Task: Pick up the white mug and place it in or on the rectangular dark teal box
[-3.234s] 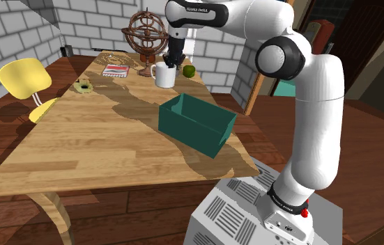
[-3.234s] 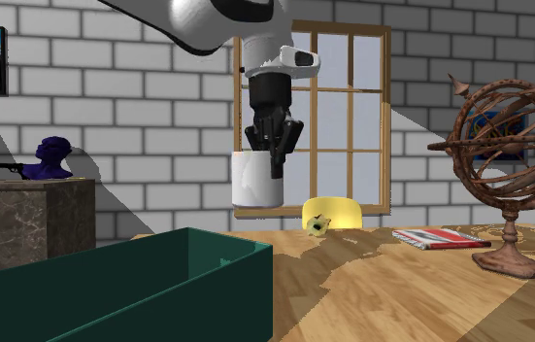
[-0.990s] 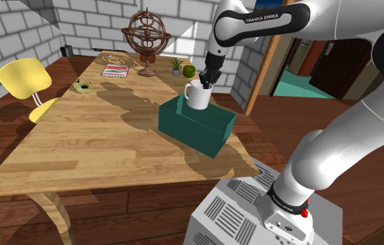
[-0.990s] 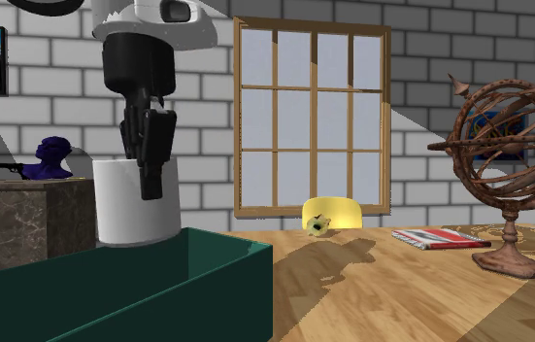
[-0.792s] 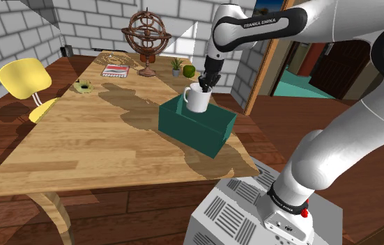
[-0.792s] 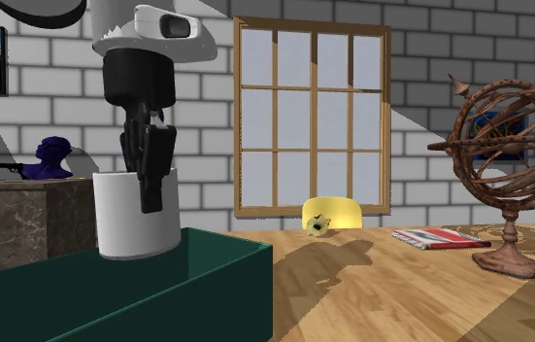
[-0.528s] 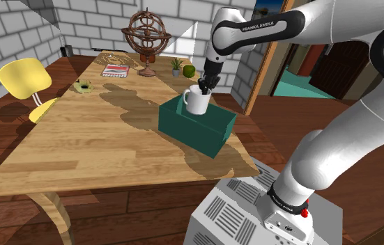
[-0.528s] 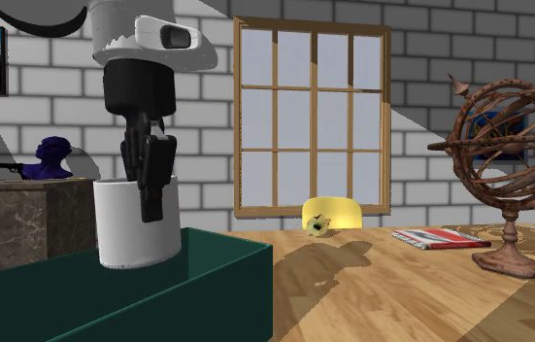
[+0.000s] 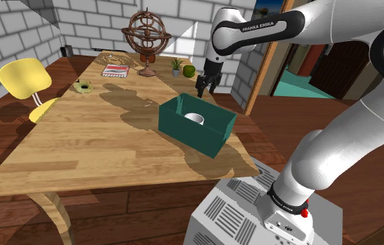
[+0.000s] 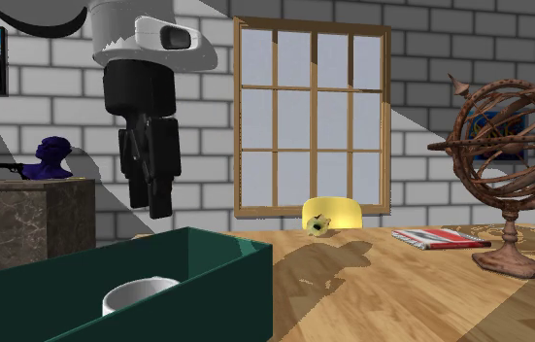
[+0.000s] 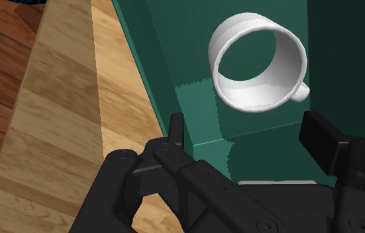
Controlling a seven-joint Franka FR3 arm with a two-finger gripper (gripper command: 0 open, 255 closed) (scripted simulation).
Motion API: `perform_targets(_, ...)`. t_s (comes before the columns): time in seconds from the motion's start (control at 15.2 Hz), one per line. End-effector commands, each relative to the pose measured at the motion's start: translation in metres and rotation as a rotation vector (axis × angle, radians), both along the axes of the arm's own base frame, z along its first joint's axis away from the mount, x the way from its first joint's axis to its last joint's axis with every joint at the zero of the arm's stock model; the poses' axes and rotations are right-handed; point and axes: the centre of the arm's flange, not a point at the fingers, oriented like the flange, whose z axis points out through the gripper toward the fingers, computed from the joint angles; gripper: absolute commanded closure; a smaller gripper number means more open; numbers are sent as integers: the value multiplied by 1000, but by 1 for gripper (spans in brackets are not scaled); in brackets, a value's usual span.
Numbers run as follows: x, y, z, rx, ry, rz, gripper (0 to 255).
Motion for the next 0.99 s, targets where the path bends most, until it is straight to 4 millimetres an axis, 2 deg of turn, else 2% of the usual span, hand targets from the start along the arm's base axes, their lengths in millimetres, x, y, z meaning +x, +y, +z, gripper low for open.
perform_targets(0.0, 0, 0, 0, 0, 0, 0, 0)
perform_targets(0.13, 0, 0, 0, 0, 0, 0, 0)
perform_targets(0.4, -3, 0, 50, 0, 0, 0, 0)
perform_targets(0.92, -3, 0, 50, 0, 0, 0, 0)
